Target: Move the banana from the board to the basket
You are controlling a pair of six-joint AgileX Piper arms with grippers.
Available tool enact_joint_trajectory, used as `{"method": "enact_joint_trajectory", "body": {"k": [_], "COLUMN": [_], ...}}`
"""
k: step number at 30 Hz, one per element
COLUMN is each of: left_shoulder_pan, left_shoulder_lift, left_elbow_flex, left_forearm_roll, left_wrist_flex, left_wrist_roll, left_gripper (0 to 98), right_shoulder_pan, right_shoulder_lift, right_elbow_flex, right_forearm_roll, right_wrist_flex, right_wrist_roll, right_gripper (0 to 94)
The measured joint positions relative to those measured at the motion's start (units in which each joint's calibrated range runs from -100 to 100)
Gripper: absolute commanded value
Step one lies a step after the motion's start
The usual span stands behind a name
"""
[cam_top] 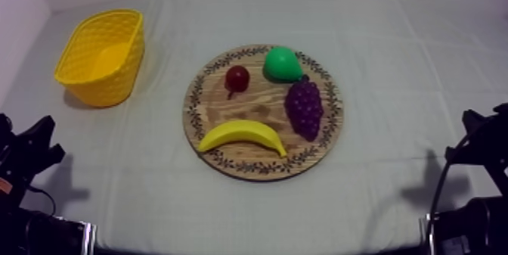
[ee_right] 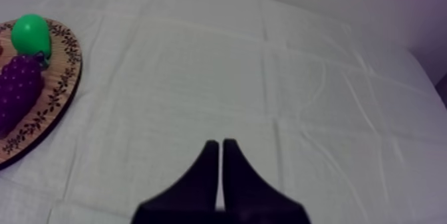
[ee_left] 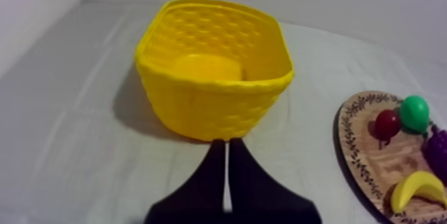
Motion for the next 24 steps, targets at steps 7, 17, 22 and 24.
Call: {"method": "enact_joint_trajectory", "body": {"k": [7, 17, 22, 24], "left_shoulder_pan": [0.03, -0.28, -0.32, -0.32], "left_shoulder_lift": [0.00, 0.00, 0.00, 0.00], "left_elbow_flex": [0.00, 0.00, 0.00, -0.21], "left_forearm_roll": [0.00, 0.00, 0.00, 0.00], "left_wrist_flex": [0.00, 0.00, 0.03, 0.78], "left_wrist_roll": [3.61, 3.23, 1.67, 1.28], "left_gripper": [0.1, 0.1, 0.1, 0.1], "right_shoulder_pan": [0.00, 0.00, 0.00, 0.00], "right_shoulder_lift": [0.00, 0.00, 0.00, 0.00], "right_elbow_flex": [0.00, 0.00, 0.00, 0.00], "right_forearm_roll": [0.00, 0.00, 0.00, 0.00], "right_wrist_flex": [0.00, 0.00, 0.00, 0.00], "right_wrist_roll": [0.00, 0.00, 0.00, 0.00], "right_gripper": [0.3, 0.3, 0.3, 0.3]}}
